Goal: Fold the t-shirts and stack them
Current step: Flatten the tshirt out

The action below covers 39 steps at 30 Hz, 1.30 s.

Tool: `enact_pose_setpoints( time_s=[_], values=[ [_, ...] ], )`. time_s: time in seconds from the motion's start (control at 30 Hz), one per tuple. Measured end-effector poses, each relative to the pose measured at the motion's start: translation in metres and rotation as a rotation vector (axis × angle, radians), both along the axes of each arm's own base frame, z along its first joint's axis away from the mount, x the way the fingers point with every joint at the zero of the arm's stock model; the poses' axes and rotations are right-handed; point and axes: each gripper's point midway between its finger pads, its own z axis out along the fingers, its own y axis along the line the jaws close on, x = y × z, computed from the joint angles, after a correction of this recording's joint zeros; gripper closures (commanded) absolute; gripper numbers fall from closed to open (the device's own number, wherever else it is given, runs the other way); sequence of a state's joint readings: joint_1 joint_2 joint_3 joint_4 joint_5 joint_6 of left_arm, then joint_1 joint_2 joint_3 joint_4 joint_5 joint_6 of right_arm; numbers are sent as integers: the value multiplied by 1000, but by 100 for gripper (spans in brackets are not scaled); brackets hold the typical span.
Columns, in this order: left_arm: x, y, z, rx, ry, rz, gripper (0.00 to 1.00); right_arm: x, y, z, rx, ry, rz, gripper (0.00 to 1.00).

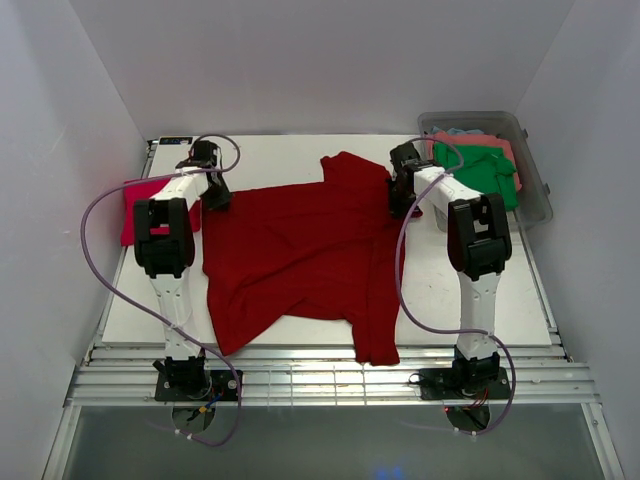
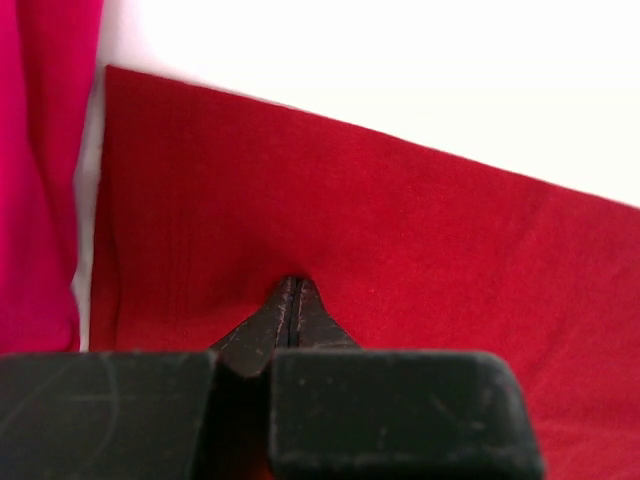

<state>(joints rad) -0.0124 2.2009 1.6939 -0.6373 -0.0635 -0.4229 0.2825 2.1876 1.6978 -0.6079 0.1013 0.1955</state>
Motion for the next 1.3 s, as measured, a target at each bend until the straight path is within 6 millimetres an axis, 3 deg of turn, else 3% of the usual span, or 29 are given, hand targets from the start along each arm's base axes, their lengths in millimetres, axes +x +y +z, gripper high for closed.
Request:
enact_pose_setpoints(
  time_s=[0.27,0.5,0.63,0.73,0.93,1.0,1.1,1.13,1.3],
  values=[
    [19,1,0,-5,-19,1,100,-57,-11,-2,11,78,-21,92],
    [42,-4,1,-20,-53,-45,100,-68,-12,-1,14,107,-19,92],
    [43,-6,2,-28,-56,-63,100,-66,-12,6,5,110,-10,87],
    [43,-7,3,-33,-58,-73,100,-38,-7,32,7,46,2,82],
    [43,-7,3,-33,-56,-76,100,63,12,108,50,-217,4,67],
    [43,-8,3,-37,-56,-79,87,81,12,116,65,-256,2,63],
    [43,-8,4,-44,-57,-83,71,95,8,104,97,-244,-1,57],
    [43,-9,4,-46,-58,-85,61,97,5,92,107,-223,-2,57],
    [43,-12,8,-55,-64,-95,55,94,-12,21,118,-95,-15,48]
  ],
)
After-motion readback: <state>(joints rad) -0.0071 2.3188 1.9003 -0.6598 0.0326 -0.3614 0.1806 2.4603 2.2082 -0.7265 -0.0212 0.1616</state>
